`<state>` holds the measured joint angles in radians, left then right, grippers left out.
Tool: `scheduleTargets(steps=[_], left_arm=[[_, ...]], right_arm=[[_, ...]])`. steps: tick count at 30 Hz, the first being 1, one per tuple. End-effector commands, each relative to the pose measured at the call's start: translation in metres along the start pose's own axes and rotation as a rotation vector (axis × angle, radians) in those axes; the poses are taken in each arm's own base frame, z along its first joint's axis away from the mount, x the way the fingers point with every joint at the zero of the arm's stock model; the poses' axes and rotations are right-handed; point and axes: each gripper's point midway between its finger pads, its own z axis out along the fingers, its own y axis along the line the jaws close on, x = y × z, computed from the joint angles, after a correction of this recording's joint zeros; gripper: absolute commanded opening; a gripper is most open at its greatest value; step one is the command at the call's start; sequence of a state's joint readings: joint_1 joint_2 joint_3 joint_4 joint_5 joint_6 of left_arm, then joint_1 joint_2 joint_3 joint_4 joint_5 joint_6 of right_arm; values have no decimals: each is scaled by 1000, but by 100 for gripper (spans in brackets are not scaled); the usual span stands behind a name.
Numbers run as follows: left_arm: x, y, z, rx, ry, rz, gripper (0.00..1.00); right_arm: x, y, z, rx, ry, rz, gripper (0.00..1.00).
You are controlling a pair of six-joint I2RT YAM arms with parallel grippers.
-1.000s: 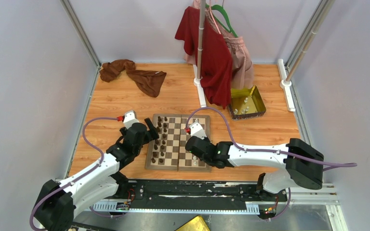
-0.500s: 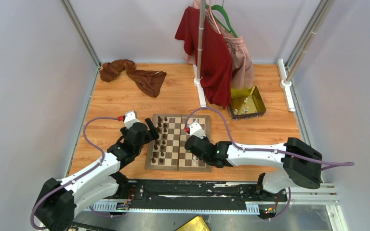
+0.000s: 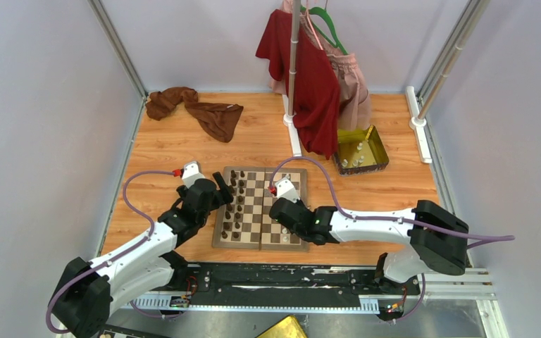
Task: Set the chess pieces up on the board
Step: Place the chess piece on the chessboard.
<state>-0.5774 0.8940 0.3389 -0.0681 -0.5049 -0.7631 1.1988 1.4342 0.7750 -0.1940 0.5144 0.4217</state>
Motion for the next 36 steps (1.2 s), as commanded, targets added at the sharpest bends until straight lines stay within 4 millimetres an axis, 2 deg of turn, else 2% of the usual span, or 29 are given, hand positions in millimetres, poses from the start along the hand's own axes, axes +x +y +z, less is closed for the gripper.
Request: scheduleTargets(steps=[1,12,19,23,27,29,36], left_arm=[[-4,3,2,-16,-21,-7,100],[-4,1,1,-10,-18,-11,100],[-5,1,0,-6,-20,-15,100],[-6,1,0,-6,-22,-14,100],[-7,0,0,-4,-26,-15,100],[-7,-1,1,-1,-26,-17,100],[-6,-3,3,1,-24,-19,100]], right_arm=[[0,-2,2,7,13,7,27],[-8,-7,-9,5,-12,21,30],[-22,-16,-32,-3,-54,53,30],[-38,-30,-50,21,-111,79,31],[-61,-59,-64,104,-197,113,34],[-71,-79,-66,152,-219,150,35],[-99,-172,-61,320,-295,380,41]])
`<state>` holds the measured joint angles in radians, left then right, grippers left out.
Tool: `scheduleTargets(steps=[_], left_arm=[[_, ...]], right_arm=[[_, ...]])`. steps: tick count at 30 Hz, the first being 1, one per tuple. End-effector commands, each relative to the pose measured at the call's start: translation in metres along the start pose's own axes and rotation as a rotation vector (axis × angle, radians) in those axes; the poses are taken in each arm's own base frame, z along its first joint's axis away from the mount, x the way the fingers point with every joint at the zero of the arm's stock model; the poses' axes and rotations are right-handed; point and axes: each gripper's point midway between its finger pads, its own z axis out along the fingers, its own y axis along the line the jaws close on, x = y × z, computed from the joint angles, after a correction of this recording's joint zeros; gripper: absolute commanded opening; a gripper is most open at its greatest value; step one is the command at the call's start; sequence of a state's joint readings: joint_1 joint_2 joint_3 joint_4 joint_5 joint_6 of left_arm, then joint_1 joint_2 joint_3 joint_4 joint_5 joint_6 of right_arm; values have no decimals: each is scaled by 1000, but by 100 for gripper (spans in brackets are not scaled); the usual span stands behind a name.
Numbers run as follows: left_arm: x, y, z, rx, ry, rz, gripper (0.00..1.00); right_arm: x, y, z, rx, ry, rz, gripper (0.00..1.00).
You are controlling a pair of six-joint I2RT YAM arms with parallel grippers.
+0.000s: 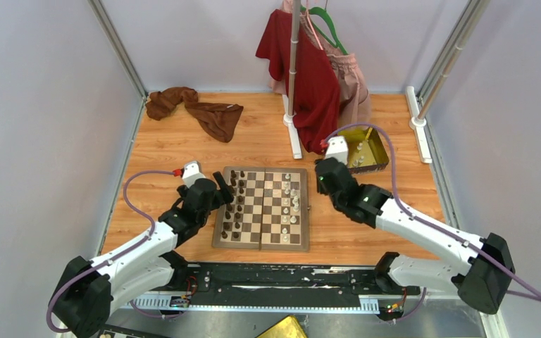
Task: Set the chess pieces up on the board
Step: Place the chess piece on the chessboard, then pick up the chess piece from the storage box.
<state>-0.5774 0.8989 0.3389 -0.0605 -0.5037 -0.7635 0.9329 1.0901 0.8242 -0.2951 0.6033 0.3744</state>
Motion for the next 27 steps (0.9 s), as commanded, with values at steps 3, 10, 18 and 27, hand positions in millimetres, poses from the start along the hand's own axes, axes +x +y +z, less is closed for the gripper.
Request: scheduleTargets(steps=[3,10,18,27], left_arm=[[-5,-2,5,-4,-22,-20,100],[0,-6,10,3,-13,-42,100],[6,-14,21,7,11,-40,100],[1,-25,34,-8,15,-7,100]], right_arm=[[-44,-79,26,208,-86,175,45],[-48,-142,71,349,-47,291,48],[-33,-186,140,413,43,360,48],[-18,-206,200,425,116,380,47]])
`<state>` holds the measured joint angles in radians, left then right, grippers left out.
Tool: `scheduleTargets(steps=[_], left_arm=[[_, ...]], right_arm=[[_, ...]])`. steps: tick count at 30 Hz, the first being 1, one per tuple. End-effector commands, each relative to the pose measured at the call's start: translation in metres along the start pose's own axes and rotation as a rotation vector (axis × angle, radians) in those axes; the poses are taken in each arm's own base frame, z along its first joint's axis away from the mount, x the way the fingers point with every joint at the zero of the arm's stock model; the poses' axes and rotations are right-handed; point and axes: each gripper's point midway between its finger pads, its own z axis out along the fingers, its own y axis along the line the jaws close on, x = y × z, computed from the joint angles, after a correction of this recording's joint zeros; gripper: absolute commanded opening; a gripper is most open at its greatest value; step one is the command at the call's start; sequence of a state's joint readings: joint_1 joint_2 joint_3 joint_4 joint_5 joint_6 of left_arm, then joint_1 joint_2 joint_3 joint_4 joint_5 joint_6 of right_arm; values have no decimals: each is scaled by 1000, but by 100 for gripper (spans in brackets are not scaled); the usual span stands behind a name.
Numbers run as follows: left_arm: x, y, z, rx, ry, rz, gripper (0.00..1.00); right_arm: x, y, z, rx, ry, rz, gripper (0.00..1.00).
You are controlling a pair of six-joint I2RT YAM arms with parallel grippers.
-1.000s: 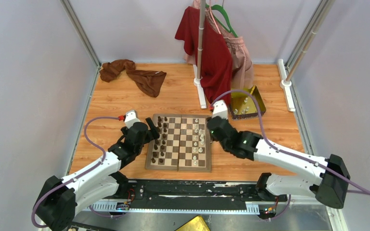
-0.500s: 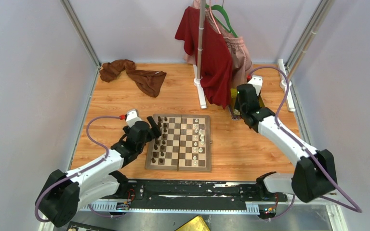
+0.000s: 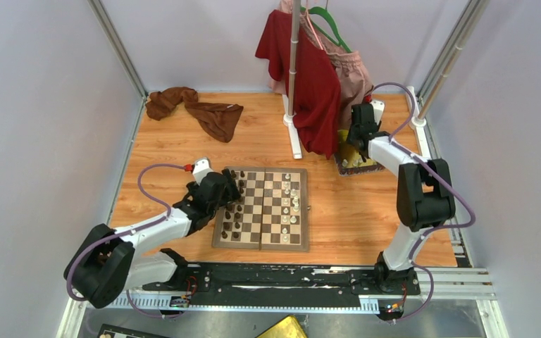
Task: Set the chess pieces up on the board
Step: Pick up the chess piece from the storage box.
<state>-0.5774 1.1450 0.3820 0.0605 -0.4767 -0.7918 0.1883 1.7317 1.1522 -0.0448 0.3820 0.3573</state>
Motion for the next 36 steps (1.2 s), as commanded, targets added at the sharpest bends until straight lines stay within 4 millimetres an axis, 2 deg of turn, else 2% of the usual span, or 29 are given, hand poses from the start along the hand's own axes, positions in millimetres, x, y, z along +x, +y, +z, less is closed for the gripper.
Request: scheduleTargets(steps=[1,8,13,17,25,36], left_arm=[[-21,-17,6,22,-55,-17,100],[-18,-19,16,4,-44,-2,100],[-21,-22,17,5,-47,-7,100],[-25,-23,14,9,-63,-15,100],[-42,-26,1,29,-102,-33,100],[-67,-13,-28,32,-197,-84,100]], right_arm=[[-14,3,22,-13,-15,27,47],[-6,3,47,-6,22,21,47],[5,-2,53,1,49,15,47],[3,-1,56,-10,32,26,47],[3,-4,56,-10,38,31,46],[5,-13,52,1,50,41,46]])
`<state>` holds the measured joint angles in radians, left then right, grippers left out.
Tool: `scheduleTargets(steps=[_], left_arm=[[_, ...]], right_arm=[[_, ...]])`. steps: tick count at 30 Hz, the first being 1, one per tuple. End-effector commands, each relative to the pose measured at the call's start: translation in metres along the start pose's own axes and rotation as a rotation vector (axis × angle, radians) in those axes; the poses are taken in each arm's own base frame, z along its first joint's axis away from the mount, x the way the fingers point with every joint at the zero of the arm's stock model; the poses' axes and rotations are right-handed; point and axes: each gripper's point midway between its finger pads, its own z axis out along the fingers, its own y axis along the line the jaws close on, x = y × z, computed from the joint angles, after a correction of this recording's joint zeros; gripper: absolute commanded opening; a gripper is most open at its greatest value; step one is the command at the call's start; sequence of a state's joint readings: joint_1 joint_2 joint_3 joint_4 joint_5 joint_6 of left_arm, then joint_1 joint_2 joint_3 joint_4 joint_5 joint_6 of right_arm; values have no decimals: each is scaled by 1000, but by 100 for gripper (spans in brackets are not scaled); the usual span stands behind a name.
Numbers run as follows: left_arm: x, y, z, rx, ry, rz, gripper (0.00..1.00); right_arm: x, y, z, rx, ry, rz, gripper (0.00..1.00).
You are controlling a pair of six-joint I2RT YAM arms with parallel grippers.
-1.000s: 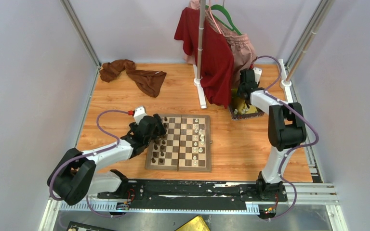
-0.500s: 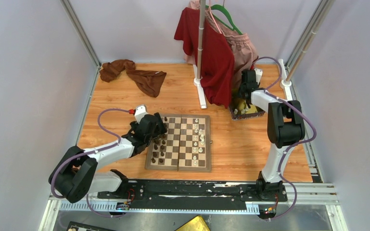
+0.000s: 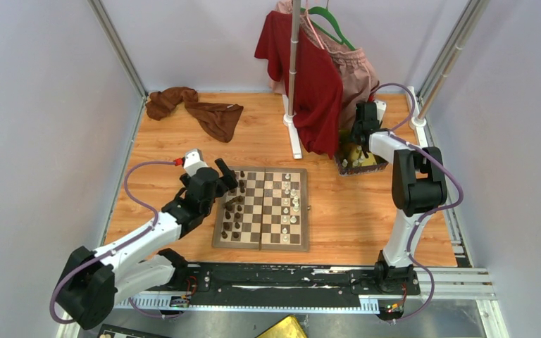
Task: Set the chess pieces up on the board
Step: Pick up the chess piece from the storage box.
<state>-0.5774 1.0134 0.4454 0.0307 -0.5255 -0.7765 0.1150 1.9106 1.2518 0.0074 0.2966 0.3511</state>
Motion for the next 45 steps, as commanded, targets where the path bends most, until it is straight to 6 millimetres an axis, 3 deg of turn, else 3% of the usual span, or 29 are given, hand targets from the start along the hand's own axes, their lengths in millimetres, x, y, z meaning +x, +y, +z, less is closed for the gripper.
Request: scheduleTargets(steps=[1,23,28,45], left_arm=[[-17,9,-8,-30,-69,-20,100],[-22,18,-20,-35,-88,-31,100],[-21,21,-21,-39,-89,-29,100],[-31,25,-22,-69,-127,-15,100]], right_arm=[[-1,-11,-1,17,2,13,46],[28,-14,-5,5,86,18,35],[23,-14,-6,10,74,17,27],[11,-13,-2,18,68,-2,32]])
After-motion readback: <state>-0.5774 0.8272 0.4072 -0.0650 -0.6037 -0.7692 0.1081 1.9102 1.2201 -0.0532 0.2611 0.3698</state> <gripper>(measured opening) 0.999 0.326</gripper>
